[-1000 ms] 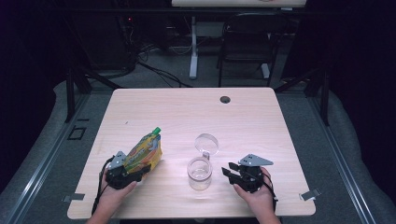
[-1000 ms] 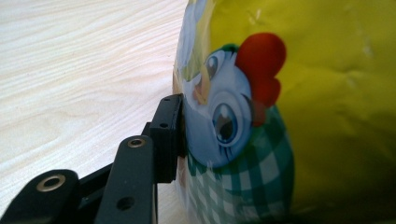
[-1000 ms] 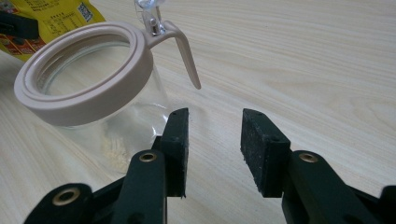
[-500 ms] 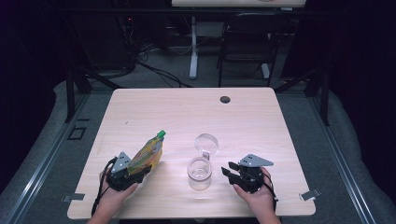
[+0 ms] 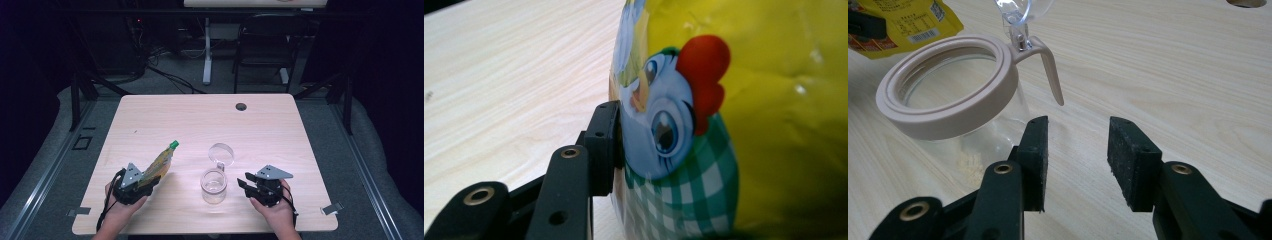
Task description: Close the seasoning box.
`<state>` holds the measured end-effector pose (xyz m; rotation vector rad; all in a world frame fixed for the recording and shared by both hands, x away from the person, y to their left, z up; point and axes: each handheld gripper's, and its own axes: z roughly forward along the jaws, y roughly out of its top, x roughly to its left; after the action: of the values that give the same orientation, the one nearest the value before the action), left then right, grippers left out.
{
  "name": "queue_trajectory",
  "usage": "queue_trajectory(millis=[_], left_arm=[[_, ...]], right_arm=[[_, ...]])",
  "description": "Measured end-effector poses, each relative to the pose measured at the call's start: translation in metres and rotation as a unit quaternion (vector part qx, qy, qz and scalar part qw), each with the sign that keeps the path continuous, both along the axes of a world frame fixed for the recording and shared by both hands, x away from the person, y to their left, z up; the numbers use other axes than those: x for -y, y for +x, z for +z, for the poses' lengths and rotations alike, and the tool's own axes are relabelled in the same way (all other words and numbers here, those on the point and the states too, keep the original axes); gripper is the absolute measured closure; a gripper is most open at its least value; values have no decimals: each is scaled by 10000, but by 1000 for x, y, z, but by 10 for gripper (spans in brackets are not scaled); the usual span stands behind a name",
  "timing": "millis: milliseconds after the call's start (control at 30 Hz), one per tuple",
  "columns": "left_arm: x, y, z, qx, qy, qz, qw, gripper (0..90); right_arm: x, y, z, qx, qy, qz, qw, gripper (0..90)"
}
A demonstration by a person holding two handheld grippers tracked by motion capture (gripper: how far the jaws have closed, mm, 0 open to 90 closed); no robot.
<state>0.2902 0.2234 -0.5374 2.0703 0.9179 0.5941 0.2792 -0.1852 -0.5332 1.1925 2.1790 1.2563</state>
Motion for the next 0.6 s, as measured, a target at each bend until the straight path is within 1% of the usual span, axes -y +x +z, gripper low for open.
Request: queue_trajectory(millis=[67, 100, 233, 267, 300, 400, 467, 567, 600], left_arm=[[1, -1, 1, 48, 60, -1, 10000, 597], [2, -2, 1, 79, 128, -4, 9999, 597], [4, -4, 1, 148, 269, -1, 9995, 597], [4, -4, 1, 185, 333, -4, 9993, 597], [5, -5, 1, 207, 361, 5, 9991, 597], [5, -6, 2, 258, 407, 15, 9988, 597], [5, -7, 2, 322, 451, 36, 9985, 597], [6, -9, 2, 421, 599, 38, 9973, 597], [6, -9, 2, 421, 599, 38, 9973, 597]], right_arm=[[0, 0, 1, 50, 5, 8, 10000, 598], [0, -1, 2, 93, -24, 5, 10000, 598], [-2, -2, 4, 263, -78, 25, 9996, 598], [-2, -2, 4, 254, -78, 47, 9996, 597], [-3, -2, 4, 213, -130, 67, 9997, 597], [-4, -3, 2, 221, -212, 112, 9995, 597], [-5, -3, 1, 202, -200, 120, 9995, 596], [-6, -2, 0, 204, -247, 116, 9994, 595], [-6, -2, 0, 204, -247, 116, 9994, 595]])
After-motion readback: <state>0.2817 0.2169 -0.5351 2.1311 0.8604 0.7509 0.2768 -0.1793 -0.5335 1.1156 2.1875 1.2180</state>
